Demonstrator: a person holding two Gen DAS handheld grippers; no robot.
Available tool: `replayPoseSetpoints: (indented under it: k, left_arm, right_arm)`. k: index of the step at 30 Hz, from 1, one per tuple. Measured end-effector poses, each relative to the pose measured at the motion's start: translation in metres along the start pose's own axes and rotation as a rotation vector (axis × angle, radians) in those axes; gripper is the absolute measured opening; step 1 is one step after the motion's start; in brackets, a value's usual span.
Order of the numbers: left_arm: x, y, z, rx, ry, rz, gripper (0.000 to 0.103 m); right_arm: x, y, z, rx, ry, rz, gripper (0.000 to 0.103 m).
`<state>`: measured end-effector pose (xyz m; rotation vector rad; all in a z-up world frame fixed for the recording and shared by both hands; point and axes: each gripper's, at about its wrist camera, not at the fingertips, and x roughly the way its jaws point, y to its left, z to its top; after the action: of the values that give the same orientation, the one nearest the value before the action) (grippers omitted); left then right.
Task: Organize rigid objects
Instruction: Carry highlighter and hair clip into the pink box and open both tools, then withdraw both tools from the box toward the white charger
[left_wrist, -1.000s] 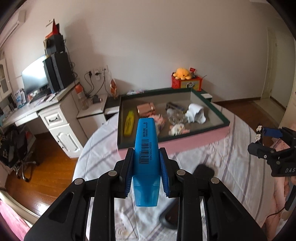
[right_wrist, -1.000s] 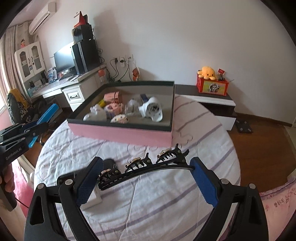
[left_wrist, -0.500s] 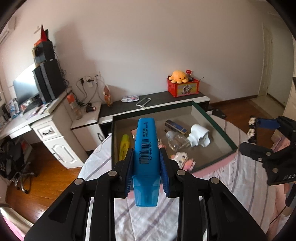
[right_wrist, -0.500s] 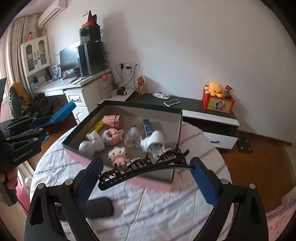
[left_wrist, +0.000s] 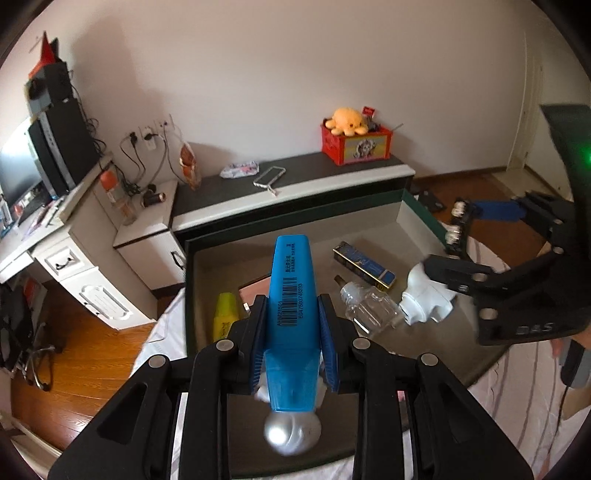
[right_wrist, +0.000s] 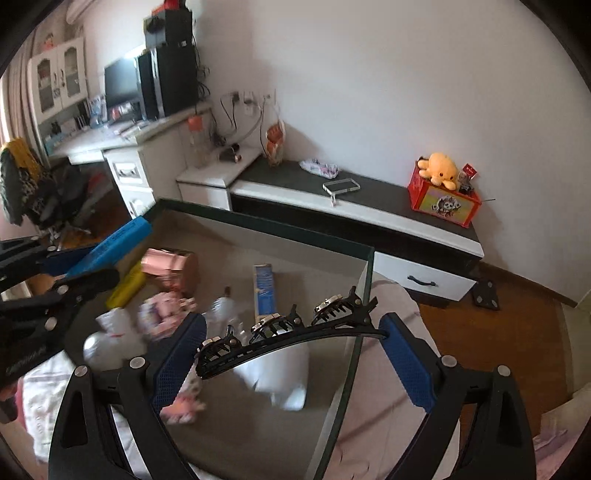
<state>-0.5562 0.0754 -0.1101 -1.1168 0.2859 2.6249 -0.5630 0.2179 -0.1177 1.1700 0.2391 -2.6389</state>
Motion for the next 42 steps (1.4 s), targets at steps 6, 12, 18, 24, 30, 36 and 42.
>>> replayPoseSetpoints:
  k: [6,12,18,24,30,36,42]
  left_arm:
    - [0.037,-0.007,0.010,0.030,0.049,-0.010,0.027]
    - [0.058,-0.010,0.011,0.041,0.079,-0.002,0.027]
    - [0.065,-0.010,0.011,0.039,0.090,-0.002,0.027]
    - [0.056,-0.011,0.009,0.042,0.077,0.018,0.027]
    - [0.038,0.003,0.004,-0.009,0.058,0.027,0.084]
    - [-0.002,0.009,-0.005,-0.023,-0.008,0.020,0.101]
    - [-0.046,0.007,-0.022,-0.017,-0.056,0.036,0.102]
  right_arm:
    - [0.044,0.002,0.011,-0.030,0.064,-0.007,0.095]
    - [0.063,0.004,0.012,-0.050,0.102,-0.017,0.096]
    - [0.060,0.000,0.014,-0.037,0.089,-0.015,0.097]
    - [0.054,0.000,0.014,-0.024,0.063,-0.005,0.100]
    - [0.035,-0.002,0.012,-0.015,0.034,-0.024,0.103]
    - [0.003,-0.002,0.003,-0.006,-0.005,-0.013,0.103]
    - [-0.035,0.001,-0.015,0.010,-0.047,0.032,0.103]
